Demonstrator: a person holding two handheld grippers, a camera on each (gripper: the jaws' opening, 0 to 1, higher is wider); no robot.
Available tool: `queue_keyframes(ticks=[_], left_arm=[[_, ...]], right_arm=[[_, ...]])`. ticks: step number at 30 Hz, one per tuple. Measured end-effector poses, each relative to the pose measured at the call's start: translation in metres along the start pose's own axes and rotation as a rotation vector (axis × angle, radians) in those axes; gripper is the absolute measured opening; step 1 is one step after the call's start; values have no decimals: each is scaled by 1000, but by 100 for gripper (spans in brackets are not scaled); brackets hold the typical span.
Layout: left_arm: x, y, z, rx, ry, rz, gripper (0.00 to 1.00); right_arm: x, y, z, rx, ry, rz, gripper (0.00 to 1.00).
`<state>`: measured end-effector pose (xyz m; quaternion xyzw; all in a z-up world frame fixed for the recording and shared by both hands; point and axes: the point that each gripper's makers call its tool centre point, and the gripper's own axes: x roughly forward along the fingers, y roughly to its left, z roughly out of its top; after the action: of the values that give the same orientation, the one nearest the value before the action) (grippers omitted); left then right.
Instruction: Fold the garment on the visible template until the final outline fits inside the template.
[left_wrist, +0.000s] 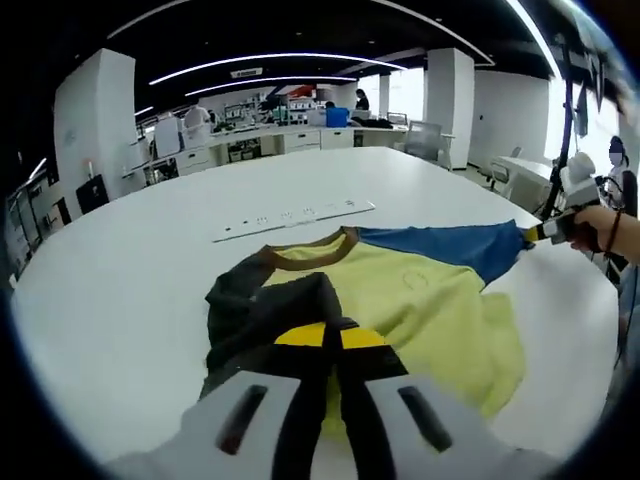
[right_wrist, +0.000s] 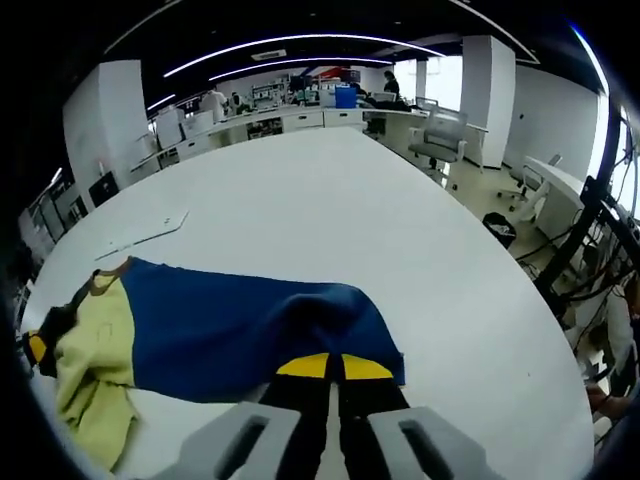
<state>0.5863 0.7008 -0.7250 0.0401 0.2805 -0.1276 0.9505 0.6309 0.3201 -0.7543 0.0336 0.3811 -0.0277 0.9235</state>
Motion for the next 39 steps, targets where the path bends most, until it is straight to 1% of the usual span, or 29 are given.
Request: queue_keyframes(ticks=[2,4,8,10,11,12,13,14,15,16,18,20,22,25,27,28,30,35,36,39], left_arm=[[4,-3,-12,23,32,-7,0],[6,-5,-18,32,43,-11,0],[9,-6,-21,36,46,-27,1],[6,-8,-21,41,50,-43,4],[3,-10,-20,43,53,-54,7],[0,-12,-18,43,55,-68,13],[-6,-17,-14,75,42,-92,20],[-10,-18,-8,126,14,-89,26],[-17,-19,-3,159,-9,-85,33],[-22,-21,-2,163,-16,-98,37],[-31,-22,0,151,-26,-112,40],[-42,-17,2,145,-35,-110,43],[-52,-3,2,114,-45,-73,47],[-66,24,-4,53,-35,-9,49],[-70,37,-10,55,-25,13,49],[-73,49,-19,51,5,52,48],[-75,67,-33,58,46,96,45],[-71,86,-47,60,65,120,37],[-70,89,-51,56,78,124,34],[-66,92,-57,38,88,124,28]], right_arm=[[0,0,-1,0,4,0,0],[0,1,-2,2,4,1,0],[1,1,-3,3,4,2,0],[1,2,-4,7,4,1,0],[1,2,-4,8,5,1,0],[1,2,-4,10,4,1,0],[1,2,-4,9,4,1,0],[1,2,-4,8,4,1,0],[1,2,-4,6,3,2,0],[1,2,-4,5,2,3,0],[1,2,-4,4,2,4,0],[0,2,-4,4,1,7,0],[0,1,-3,-2,-2,11,0],[-2,-2,-1,-26,-5,13,0],[-3,-4,1,-38,-3,15,0],[-4,-7,2,-43,-6,11,0],[-5,-13,4,-50,-3,4,0],[-9,-26,7,-65,2,-14,0],[-10,-30,7,-66,6,-20,0],[-12,-37,6,-64,12,-29,0]])
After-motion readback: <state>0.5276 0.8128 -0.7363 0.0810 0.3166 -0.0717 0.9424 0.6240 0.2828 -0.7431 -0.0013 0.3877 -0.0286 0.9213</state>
